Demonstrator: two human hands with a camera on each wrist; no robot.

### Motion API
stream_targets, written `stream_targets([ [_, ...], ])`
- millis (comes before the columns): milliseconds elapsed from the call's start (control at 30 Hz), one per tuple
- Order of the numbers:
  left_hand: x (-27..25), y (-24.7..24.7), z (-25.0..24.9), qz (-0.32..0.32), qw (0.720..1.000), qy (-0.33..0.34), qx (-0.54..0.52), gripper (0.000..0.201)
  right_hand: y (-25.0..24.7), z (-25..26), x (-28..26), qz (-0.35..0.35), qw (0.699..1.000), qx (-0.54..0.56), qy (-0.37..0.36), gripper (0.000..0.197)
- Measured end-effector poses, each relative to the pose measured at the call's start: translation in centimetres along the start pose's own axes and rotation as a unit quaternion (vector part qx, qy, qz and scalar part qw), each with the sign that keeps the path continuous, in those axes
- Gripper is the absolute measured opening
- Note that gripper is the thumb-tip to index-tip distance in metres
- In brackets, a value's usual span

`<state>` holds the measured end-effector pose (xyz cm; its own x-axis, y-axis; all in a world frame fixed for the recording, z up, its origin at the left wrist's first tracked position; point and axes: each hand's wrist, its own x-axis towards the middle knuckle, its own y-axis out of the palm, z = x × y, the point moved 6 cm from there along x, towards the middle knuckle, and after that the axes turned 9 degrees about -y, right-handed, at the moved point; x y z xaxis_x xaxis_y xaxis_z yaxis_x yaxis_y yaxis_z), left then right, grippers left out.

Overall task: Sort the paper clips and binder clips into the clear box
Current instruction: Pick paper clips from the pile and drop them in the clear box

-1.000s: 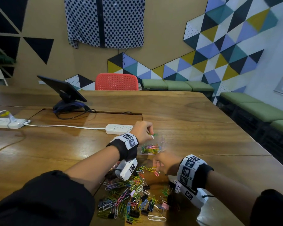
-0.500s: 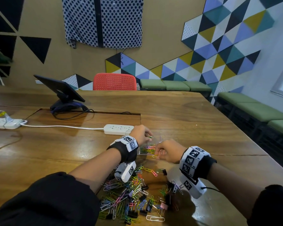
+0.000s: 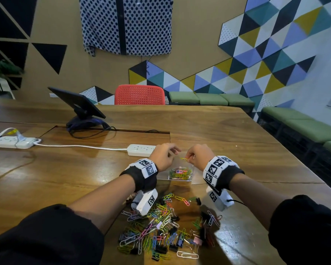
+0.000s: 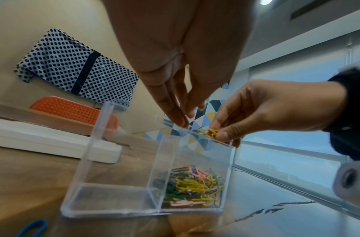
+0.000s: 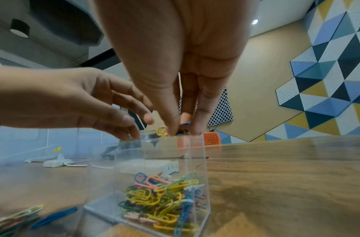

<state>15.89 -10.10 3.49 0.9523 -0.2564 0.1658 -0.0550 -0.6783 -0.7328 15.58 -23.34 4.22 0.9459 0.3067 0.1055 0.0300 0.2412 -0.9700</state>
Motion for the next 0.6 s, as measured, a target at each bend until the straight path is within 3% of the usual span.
stream_targets([
  [100, -1.5, -0.5, -0.1, -0.016, 0.999, 0.029, 0.026, 0.015, 0.4, 0.3, 0.7, -0.007, 1.0, -0.007, -0.007, 0.023],
  [200, -3.2, 0.9, 0.5, 0.089, 0.993, 0.016, 0.077, 0.008, 1.1, 0.7, 1.0, 0.0, 1.0, 0.002, -0.03, 0.023],
  [333, -4.6, 3.1, 2.4, 0.192, 0.961, -0.024, 0.198, 0.02, 1.5, 1.4, 0.6, 0.011, 0.999, 0.012, -0.047, 0.025],
  [467, -5.1, 4.3, 3.2, 0.22, 0.945, -0.039, 0.241, 0.033, 0.8, 2.3, -1.0, -0.007, 0.996, 0.01, -0.086, 0.026],
  [600, -5.0, 4.6, 2.8, 0.223, 0.944, -0.041, 0.241, 0.031, 0.0, 3.2, -3.6, -0.039, 0.988, -0.006, -0.152, 0.023],
])
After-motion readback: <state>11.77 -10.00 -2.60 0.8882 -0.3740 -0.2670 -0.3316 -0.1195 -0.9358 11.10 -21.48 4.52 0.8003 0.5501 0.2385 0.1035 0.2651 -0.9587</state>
